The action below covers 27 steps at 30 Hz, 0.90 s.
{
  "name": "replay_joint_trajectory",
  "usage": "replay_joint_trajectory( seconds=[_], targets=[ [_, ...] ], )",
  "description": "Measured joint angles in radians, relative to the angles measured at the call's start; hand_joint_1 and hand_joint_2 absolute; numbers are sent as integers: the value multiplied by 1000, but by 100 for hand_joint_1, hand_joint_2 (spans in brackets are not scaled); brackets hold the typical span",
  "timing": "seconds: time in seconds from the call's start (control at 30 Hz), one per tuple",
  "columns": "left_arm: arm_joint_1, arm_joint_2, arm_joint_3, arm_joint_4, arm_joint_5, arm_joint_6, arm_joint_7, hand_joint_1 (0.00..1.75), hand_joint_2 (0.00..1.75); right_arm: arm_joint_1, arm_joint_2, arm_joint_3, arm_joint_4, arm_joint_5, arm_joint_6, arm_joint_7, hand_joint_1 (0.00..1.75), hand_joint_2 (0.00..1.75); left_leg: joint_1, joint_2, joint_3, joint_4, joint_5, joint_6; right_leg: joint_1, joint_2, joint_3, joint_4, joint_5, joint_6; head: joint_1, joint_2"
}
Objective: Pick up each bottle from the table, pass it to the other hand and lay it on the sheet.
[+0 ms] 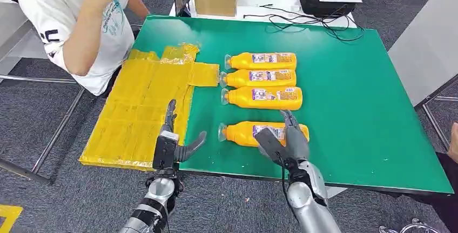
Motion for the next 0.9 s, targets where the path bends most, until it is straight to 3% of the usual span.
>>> replay_joint_trajectory(
  seconds=[0.43,0.83,0.87,0.9],
  targets=[
    [0,0,3,0,-5,-20,13,0,175,-113,-45,36,159,71,87,50,0,175,0,0,0,0,0,0,0,0,0,0,0,0,0,0],
    [-27,0,3,47,36,-113,22,0,175,-285,-90,90,393,5,299,31,0,175,0,1,12,0,-1,1,0,1,10,-1,0,0,0,0],
    [-30,0,3,51,37,-114,22,0,175,-297,-95,93,410,0,306,26,5,175,0,0,13,0,-1,1,0,1,11,-1,0,0,0,0],
    [-32,0,3,55,41,-115,22,0,175,-307,-98,99,424,-4,310,22,40,175,0,0,14,0,-1,1,0,1,13,-1,0,0,0,0]
  ],
)
